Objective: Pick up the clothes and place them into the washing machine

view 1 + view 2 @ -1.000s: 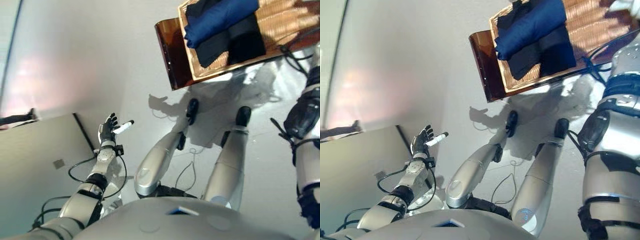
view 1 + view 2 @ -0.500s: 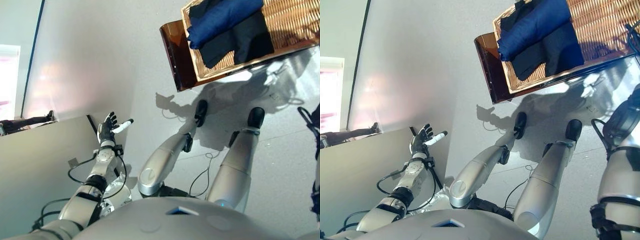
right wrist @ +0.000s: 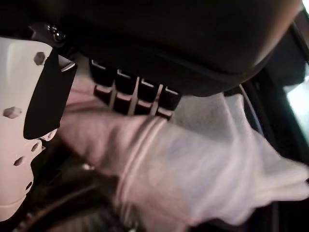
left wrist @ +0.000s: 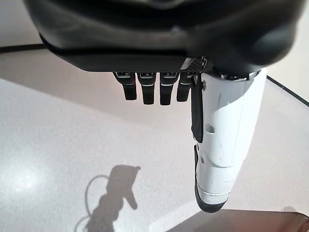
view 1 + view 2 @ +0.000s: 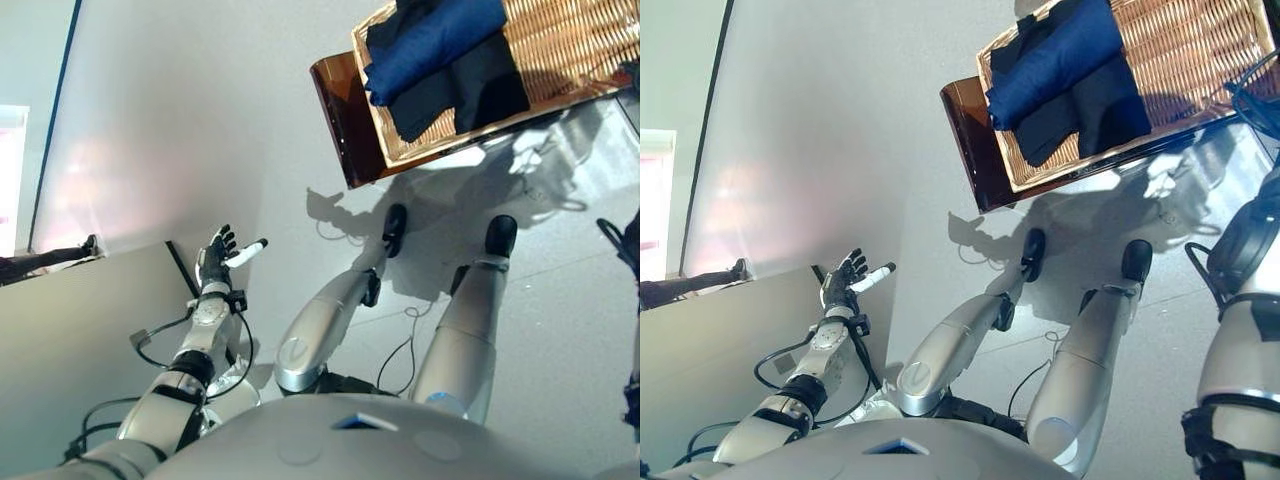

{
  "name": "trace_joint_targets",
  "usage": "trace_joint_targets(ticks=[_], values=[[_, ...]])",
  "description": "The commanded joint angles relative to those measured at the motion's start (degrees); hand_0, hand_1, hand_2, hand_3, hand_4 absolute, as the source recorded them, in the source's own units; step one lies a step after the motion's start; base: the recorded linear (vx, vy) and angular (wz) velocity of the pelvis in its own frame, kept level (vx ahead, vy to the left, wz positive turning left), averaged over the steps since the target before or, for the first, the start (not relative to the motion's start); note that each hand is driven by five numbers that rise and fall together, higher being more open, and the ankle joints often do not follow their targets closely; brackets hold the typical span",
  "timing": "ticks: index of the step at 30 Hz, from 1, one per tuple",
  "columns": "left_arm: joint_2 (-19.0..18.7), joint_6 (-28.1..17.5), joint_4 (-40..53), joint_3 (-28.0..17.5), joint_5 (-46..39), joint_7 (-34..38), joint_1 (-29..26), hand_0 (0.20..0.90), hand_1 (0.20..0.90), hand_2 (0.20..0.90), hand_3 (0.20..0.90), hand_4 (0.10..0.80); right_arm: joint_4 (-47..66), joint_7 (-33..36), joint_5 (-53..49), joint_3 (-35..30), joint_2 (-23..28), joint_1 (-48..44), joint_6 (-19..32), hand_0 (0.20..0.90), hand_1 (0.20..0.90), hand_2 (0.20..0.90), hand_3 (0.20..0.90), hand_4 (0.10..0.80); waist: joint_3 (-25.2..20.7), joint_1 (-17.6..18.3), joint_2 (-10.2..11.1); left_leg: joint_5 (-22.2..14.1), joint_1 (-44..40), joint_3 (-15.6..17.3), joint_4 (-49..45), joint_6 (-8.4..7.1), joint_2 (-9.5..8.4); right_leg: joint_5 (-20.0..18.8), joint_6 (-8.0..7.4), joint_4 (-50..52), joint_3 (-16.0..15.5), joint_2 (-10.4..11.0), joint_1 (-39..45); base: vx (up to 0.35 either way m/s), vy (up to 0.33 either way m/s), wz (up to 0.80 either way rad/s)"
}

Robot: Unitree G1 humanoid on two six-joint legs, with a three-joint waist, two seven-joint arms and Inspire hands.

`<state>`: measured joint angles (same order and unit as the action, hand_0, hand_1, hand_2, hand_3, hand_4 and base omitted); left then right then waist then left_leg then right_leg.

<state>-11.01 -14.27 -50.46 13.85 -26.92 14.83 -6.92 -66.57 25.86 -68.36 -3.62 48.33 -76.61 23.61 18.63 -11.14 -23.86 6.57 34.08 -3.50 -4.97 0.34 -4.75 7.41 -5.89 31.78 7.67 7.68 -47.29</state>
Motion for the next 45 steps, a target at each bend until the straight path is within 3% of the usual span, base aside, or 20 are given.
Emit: trace_joint_targets(ticks=[1, 11, 21, 25, 30, 35, 37, 39, 40, 45], values=[[-3.64, -1.84, -7.35, -3.32, -2.66, 1.43, 0.79, 0.9, 0.9, 0.9, 0.9, 0.8, 4.45, -6.47, 3.93, 9.36, 5.53, -4.07, 3.23, 0.9, 0.9, 0.9, 0.9, 0.8, -6.42, -0.76, 2.15, -5.09, -0.99, 0.63, -2.57, -3.32, -1.25, -2.0, 3.25, -11.86, -2.04, -3.76, 8.06, -0.029, -0.026, -0.05], [-3.89, -1.23, -7.6, -1.78, -1.99, -0.12, -0.35, 0.9, 0.9, 0.9, 0.9, 0.8, -7.41, -11.64, 4.3, 8.15, -5.44, 5.43, -6.18, 0.9, 0.9, 0.9, 0.9, 0.8, -4.59, -0.65, 7.49, -5.05, -0.94, -0.42, -3.79, -3.04, -0.54, -3.53, 3.67, -14.04, -3.96, -4.14, 10.85, -0.018, -0.029, 0.0], [-5.48, -0.36, -8.23, -1.9, -0.04, -0.18, -1.17, 0.9, 0.9, 0.9, 0.9, 0.8, -10.11, -12.74, 4.2, 4.95, -13.64, 12.62, -8.16, 0.9, 0.9, 0.9, 0.9, 0.8, -3.72, -1.2, 12.21, -5.34, -1.41, -2.09, -5.04, -2.63, -0.54, -4.3, 3.91, -15.69, -6.23, -4.09, 13.84, -0.004, -0.024, 0.12], [-6.38, 0.45, -9.22, -2.37, 1.49, -0.21, -1.6, 0.9, 0.9, 0.9, 0.9, 0.8, -10.37, -13.36, 6.01, 5.45, -18.75, 16.66, -9.55, 0.9, 0.9, 0.9, 0.9, 0.8, -3.36, -1.05, 15.22, -5.71, -2.0, -2.81, -5.63, -2.32, -0.44, -4.88, 3.92, -16.65, -6.93, -4.29, 15.71, 0.004, -0.019, 0.16], [-7.23, 0.93, -9.4, -4.05, 2.06, -0.23, -1.33, 0.9, 0.9, 0.9, 0.9, 0.8, -8.88, -14.38, 7.17, 4.89, -21.24, 22.07, -9.71, 0.9, 0.9, 0.9, 0.9, 0.8, -3.8, -0.96, 17.84, -6.28, -3.68, -3.51, -5.85, -2.11, -0.43, -5.32, 3.66, -17.78, -7.38, -4.11, 18.23, 0.033, -0.006, 0.05], [-6.81, 1.46, -10.33, -5.49, 3.73, -0.15, -0.81, 0.9, 0.9, 0.9, 0.9, 0.8, -5.32, -14.9, 16.82, 8.29, -24.32, 32.03, -10.7, 0.9, 0.9, 0.9, 0.9, 0.8, -4.44, -0.29, 20.85, -6.62, -8.04, -4.35, -5.25, -2.02, -0.18, -5.77, 3.26, -19.48, -7.72, -4.06, 23.22, 0.077, -0.005, 0.01], [-6.05, 2.17, -11.59, -6.28, 5.53, -0.42, -0.78, 0.9, 0.9, 0.9, 0.9, 0.8, -4.0, -14.84, 28.26, 12.74, -26.6, 38.8, -12.15, 0.9, 0.9, 0.9, 0.9, 0.8, -5.36, 0.04, 22.8, -6.7, -12.28, -4.86, -3.82, -2.04, 0.24, -6.27, 2.81, -21.65, -8.07, -3.64, 27.89, 0.128, -0.015, 0.0], [-5.86, 2.2, -11.9, -6.67, 5.94, -0.18, -0.63, 0.9, 0.9, 0.9, 0.9, 0.8, -2.94, -14.62, 31.0, 13.46, -27.34, 41.59, -12.41, 0.9, 0.9, 0.9, 0.9, 0.8, -6.02, 0.3, 23.39, -6.38, -13.61, -5.21, -2.98, -1.98, 0.28, -6.72, 2.58, -22.65, -8.27, -3.5, 29.17, 0.104, -0.013, 0.09], [-5.62, 2.71, -13.27, -7.64, 7.63, -0.19, -0.51, 0.9, 0.9, 0.9, 0.9, 0.8, -0.98, -14.09, 40.05, 16.87, -28.09, 46.32, -12.9, 0.9, 0.9, 0.9, 0.9, 0.8, -7.06, 0.74, 24.49, -6.29, -16.13, -5.44, -1.52, -1.92, 0.49, -7.14, 2.17, -24.35, -8.61, -3.36, 31.69, 0.095, -0.002, 0.04], [-5.05, 3.49, -16.42, -8.72, 12.49, -0.76, -0.02, 0.9, 0.9, 0.9, 0.9, 0.8, 1.38, -14.37, 49.65, 16.98, -29.26, 58.79, -13.07, 0.9, 0.9, 0.9, 0.9, 0.8, -10.49, 2.39, 26.14, -6.11, -22.15, -5.63, 2.47, -1.62, 0.99, -8.1, 1.3, -27.75, -9.03, -3.1, 36.71, 0.113, 0.012, 0.02]])
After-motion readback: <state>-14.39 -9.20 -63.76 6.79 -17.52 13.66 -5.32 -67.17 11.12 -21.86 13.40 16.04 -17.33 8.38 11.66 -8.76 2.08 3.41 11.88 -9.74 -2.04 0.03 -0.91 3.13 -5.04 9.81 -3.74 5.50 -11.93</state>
